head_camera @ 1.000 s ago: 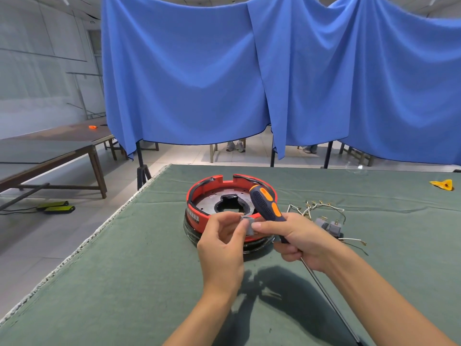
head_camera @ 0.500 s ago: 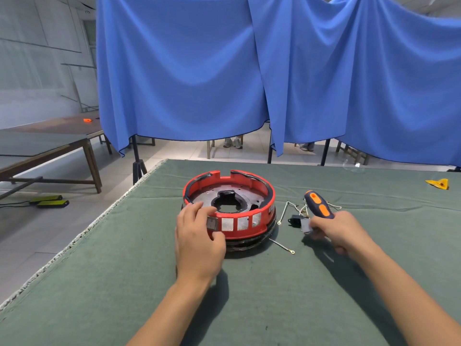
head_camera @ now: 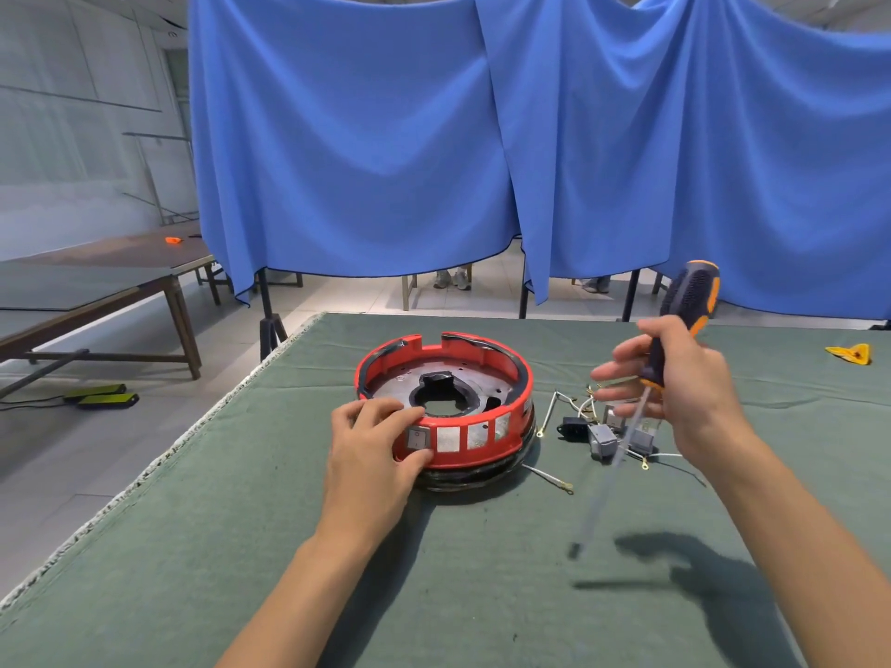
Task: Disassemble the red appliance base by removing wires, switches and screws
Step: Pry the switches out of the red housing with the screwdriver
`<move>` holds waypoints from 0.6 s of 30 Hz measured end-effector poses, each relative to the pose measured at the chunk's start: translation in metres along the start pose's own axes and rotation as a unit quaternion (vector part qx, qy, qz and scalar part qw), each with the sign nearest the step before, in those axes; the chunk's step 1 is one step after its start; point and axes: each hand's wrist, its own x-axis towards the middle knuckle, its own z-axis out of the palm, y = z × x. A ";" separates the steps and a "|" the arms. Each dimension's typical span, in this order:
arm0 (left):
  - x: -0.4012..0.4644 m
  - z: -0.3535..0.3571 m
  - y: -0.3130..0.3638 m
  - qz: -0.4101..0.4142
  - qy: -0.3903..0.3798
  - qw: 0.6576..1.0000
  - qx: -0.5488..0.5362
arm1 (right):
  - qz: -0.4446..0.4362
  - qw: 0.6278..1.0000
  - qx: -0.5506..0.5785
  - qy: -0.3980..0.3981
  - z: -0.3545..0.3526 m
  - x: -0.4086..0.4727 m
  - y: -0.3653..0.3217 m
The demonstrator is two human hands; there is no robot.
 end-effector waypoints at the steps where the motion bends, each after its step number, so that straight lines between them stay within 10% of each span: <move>1: -0.001 0.001 0.002 0.004 0.001 1.000 0.015 | -0.007 1.000 -0.021 0.009 0.001 -0.002 0.002; 18: -0.010 0.008 0.013 0.016 -0.019 1.000 -0.014 | -0.358 0.925 -0.088 0.087 0.060 -0.049 -0.025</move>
